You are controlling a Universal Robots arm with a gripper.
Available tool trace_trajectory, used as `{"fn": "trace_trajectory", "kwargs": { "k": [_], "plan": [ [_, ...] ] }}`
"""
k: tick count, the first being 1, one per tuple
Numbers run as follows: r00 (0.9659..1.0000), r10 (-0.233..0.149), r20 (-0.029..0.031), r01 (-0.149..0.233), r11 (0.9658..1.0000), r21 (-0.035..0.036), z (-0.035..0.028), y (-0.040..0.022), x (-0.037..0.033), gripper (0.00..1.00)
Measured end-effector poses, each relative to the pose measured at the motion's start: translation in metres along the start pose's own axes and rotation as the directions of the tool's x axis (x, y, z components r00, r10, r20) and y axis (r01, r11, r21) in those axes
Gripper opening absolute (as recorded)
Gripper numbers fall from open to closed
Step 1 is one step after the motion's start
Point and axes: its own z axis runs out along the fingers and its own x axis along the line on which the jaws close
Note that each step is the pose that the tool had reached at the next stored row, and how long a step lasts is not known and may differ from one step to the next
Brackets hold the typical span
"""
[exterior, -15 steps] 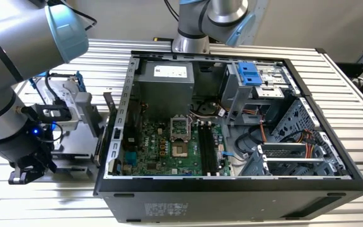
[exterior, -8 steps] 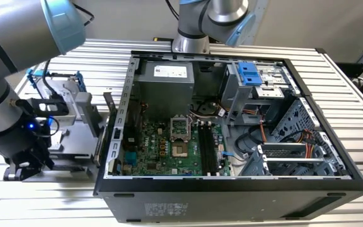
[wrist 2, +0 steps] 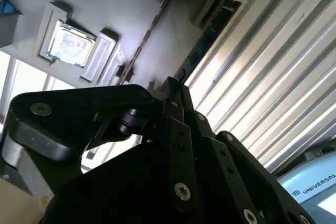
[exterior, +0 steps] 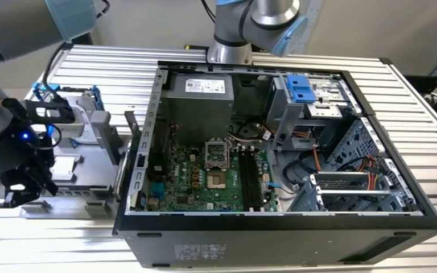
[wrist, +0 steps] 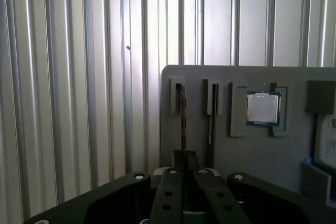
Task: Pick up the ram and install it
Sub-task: 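Pick up the ram and move it above insertion slot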
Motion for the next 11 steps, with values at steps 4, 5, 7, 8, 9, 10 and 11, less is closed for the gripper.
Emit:
{"fn": "trace_trajectory", "kwargs": {
  "k": [4,5,7,8,9,10,11],
  "plan": [
    [1.0000,0.000,0.0001,0.000,1.0000,0.0002,-0.0164,0.0000,-0.0006,0.00],
    [1.0000,0.000,0.0001,0.000,1.0000,0.0002,-0.0197,0.0001,-0.0008,0.00],
    [1.0000,0.001,0.0000,-0.001,1.0000,0.0001,-0.0256,0.0000,-0.0012,0.00],
    [1.0000,0.002,0.0001,-0.002,1.0000,0.0001,-0.0283,0.0001,-0.0013,0.00],
    [1.0000,0.002,0.0001,-0.002,1.0000,0.0002,-0.0310,0.0001,-0.0014,0.00],
    [1.0000,0.003,0.0001,-0.003,1.0000,0.0002,-0.0341,0.0001,-0.0015,0.00],
    [1.0000,0.003,0.0000,-0.003,1.0000,0.0001,-0.0382,0.0002,-0.0017,0.00]
  ]
}}
